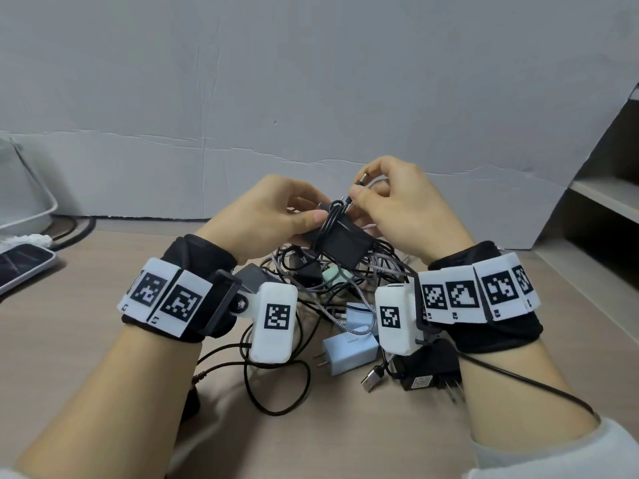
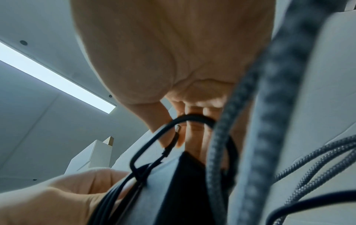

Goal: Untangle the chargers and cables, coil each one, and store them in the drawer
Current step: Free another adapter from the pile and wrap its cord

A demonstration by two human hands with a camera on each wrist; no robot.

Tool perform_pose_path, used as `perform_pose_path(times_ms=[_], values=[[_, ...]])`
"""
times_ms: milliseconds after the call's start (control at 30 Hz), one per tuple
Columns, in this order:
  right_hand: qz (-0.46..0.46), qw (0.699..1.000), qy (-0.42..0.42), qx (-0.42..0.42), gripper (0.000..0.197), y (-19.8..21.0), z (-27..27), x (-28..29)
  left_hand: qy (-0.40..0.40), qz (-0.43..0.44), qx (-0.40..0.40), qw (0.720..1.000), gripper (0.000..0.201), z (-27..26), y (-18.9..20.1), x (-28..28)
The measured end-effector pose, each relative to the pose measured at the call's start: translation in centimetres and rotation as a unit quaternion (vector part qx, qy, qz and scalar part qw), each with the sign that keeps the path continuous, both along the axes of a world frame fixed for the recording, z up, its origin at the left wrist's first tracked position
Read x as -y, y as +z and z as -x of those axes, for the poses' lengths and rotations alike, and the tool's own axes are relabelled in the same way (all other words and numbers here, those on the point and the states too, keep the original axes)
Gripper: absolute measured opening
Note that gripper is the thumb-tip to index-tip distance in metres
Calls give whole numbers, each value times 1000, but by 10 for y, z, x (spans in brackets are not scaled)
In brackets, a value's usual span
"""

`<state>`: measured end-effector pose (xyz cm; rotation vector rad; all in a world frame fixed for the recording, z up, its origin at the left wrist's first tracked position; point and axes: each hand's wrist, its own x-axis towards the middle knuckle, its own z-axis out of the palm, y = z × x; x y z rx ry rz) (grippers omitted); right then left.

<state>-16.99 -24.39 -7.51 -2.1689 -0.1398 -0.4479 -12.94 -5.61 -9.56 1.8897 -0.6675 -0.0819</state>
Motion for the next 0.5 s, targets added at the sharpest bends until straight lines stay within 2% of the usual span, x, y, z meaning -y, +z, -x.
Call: perform_pose_path(times_ms=[100, 200, 300, 367, 500], values=[[11, 1000, 15, -22, 6, -3, -1, 2, -17, -11, 25, 999, 17, -1, 0, -2], [-20, 998, 18, -58, 7, 0, 0, 0, -34, 10, 31, 999, 23, -1, 0, -4], [-56, 997, 12, -47, 26, 4, 0, -3, -49, 77, 31, 995, 26, 4, 2, -1], [-72, 997, 17, -35, 30, 4, 4, -7, -58, 116, 42, 991, 30, 5, 3, 0], [-213, 969, 73, -96, 29, 7, 15, -12, -80, 155, 50, 983, 32, 5, 3, 0]])
